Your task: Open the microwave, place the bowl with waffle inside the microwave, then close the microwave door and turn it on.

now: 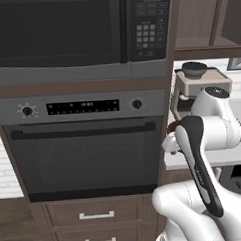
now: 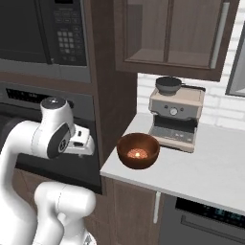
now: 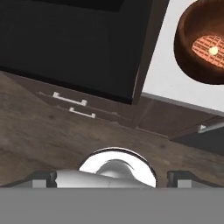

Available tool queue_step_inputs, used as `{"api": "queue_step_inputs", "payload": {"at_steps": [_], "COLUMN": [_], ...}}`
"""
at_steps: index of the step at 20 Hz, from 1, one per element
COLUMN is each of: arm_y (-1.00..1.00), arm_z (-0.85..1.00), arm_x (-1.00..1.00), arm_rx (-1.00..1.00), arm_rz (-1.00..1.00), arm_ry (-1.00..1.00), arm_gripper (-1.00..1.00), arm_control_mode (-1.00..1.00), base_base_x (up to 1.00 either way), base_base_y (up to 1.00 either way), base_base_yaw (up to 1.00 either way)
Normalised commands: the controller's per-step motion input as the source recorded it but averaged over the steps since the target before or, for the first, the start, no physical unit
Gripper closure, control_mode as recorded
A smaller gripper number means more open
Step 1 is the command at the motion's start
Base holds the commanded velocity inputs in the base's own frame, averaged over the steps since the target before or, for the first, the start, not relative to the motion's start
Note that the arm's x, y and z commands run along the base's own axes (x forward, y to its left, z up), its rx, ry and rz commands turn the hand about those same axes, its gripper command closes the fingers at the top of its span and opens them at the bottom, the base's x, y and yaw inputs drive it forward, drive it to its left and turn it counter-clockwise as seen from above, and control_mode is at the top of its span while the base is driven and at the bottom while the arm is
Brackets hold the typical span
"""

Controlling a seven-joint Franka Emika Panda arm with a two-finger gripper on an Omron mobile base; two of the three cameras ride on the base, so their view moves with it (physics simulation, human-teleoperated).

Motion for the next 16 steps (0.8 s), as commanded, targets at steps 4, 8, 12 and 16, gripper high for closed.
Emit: {"api": "queue_step_inputs", "payload": {"at_steps": [4,8,12,16], "arm_y": [0.06,0.00,0.07,0.15], "arm_z": [0.39,0.56,0.69,0.69], "arm_x": [0.00,-0.08,-0.13,-0.14], "arm_rx": [-0.06,-0.02,0.00,0.00], "arm_rz": [0.00,0.00,0.00,-0.01], "arm_ry": [-0.23,-0.28,-0.37,-0.39], "arm_gripper": [-1.00,-1.00,-1.00,-1.00], "arm_control_mode": [-1.00,-1.00,-1.00,-1.00], "base_base_x": [0.00,0.00,0.00,0.00], "base_base_y": [0.00,0.00,0.00,0.00], "base_base_yaw": [0.00,0.00,0.00,0.00]}}
